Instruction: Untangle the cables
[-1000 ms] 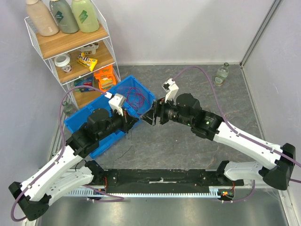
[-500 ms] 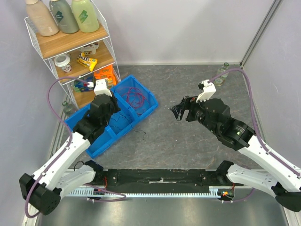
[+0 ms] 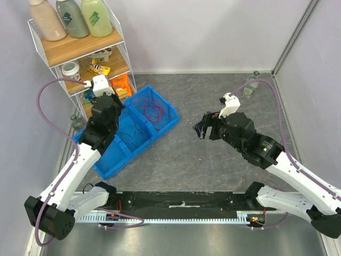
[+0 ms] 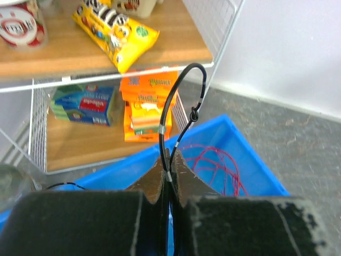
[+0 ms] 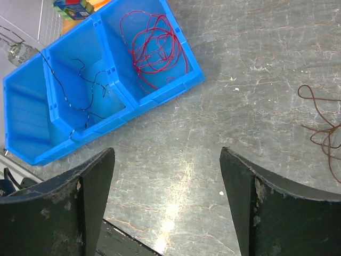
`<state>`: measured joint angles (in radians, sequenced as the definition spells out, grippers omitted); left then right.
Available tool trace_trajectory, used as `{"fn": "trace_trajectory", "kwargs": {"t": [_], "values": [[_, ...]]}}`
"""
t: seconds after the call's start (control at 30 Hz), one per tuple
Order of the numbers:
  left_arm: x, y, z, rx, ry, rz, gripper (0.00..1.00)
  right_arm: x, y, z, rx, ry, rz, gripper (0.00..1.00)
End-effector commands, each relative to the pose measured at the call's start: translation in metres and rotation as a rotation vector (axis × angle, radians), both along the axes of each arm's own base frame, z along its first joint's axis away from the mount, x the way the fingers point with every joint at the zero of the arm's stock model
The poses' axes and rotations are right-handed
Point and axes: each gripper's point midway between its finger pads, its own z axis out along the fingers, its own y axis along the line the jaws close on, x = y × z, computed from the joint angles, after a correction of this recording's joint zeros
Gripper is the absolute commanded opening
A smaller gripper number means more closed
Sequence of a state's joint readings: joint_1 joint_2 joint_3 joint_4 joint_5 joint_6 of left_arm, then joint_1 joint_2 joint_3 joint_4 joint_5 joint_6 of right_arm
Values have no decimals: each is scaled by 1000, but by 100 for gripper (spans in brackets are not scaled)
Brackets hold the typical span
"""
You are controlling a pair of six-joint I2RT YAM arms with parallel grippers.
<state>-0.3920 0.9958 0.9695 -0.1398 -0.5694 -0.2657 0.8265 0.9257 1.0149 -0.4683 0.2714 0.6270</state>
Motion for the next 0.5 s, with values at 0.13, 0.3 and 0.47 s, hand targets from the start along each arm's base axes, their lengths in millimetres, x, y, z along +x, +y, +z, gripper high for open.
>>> {"fn": "trace_trajectory", "kwargs": {"t": [0.13,0.3,0.47], "values": [[30,8,-12,137,-134,31,2,5,-1,-1,-4,-19,-18,87],[35,-1,-52,132,-106,-5,2,2,4,-6,16,-7,5,87],[31,-11,-102,-18,63,15,2,-1,2,-6,26,-12,10,87]]}}
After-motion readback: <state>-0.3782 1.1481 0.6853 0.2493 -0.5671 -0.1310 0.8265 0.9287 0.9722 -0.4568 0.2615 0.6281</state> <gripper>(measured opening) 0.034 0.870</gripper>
